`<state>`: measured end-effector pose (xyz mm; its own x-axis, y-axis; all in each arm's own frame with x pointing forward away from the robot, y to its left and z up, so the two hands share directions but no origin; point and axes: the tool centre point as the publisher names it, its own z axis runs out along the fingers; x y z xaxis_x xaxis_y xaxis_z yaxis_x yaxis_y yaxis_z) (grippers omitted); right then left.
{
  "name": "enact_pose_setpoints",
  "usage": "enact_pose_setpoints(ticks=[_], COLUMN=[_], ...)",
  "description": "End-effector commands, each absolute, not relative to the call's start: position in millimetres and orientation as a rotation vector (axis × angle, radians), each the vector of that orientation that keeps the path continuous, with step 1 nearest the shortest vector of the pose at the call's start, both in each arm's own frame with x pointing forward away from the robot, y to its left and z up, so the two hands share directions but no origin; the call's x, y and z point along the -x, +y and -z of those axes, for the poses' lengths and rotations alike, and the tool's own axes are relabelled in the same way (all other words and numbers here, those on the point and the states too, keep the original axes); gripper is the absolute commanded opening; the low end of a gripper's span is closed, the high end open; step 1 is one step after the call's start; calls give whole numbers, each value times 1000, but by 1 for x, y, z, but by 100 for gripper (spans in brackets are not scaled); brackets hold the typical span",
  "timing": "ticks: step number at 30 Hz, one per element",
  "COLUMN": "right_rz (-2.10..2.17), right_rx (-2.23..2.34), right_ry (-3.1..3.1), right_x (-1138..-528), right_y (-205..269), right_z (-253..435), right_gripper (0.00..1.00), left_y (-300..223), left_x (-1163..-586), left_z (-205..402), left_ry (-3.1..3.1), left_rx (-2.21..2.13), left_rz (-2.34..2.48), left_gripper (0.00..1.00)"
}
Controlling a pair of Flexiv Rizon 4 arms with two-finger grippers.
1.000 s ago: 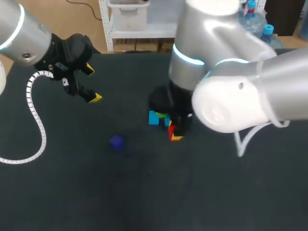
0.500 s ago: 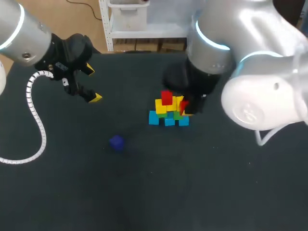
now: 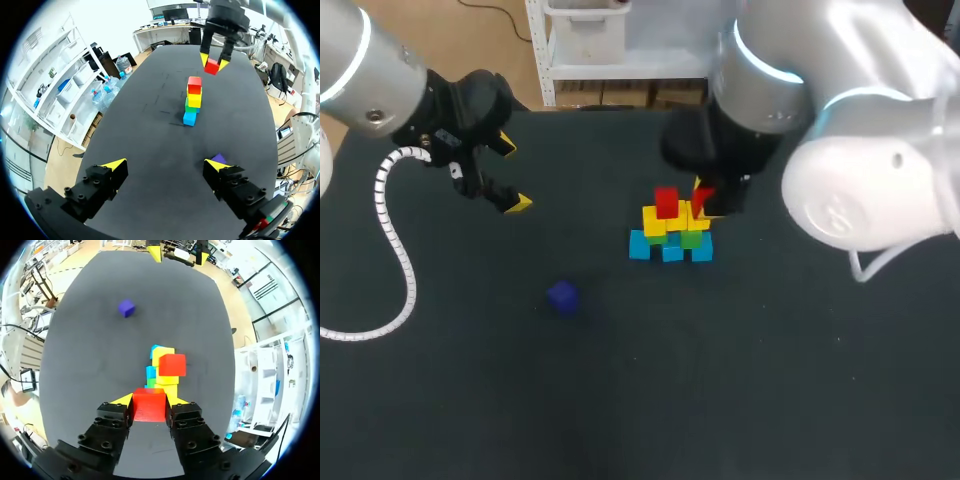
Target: Place the blue cubes, place green cubes on the blue cubes, place the yellow cubes on the green cubes, then place the red cubes on the yellow cubes, and place purple cube on the red cubes.
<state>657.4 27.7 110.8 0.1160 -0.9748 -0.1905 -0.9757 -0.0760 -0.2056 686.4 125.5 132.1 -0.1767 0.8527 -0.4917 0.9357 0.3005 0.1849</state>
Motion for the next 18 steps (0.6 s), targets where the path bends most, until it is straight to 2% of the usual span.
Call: enact_pose_setpoints(ticks=[1, 18], right_rz=[-63, -88], right_rx=[2143, 2178], right_ry=[1929, 1939], right_x=[-671, -675], right_y=[29, 35], right_z=[-108, -98], right_gripper=[0, 0], left_y=[127, 127], left_x=[-687, -687], left_z=[-131, -131], left_ry=[2060, 2060], left_rx=[-1589, -1589], left_rz=[221, 221], left_gripper=[100, 100])
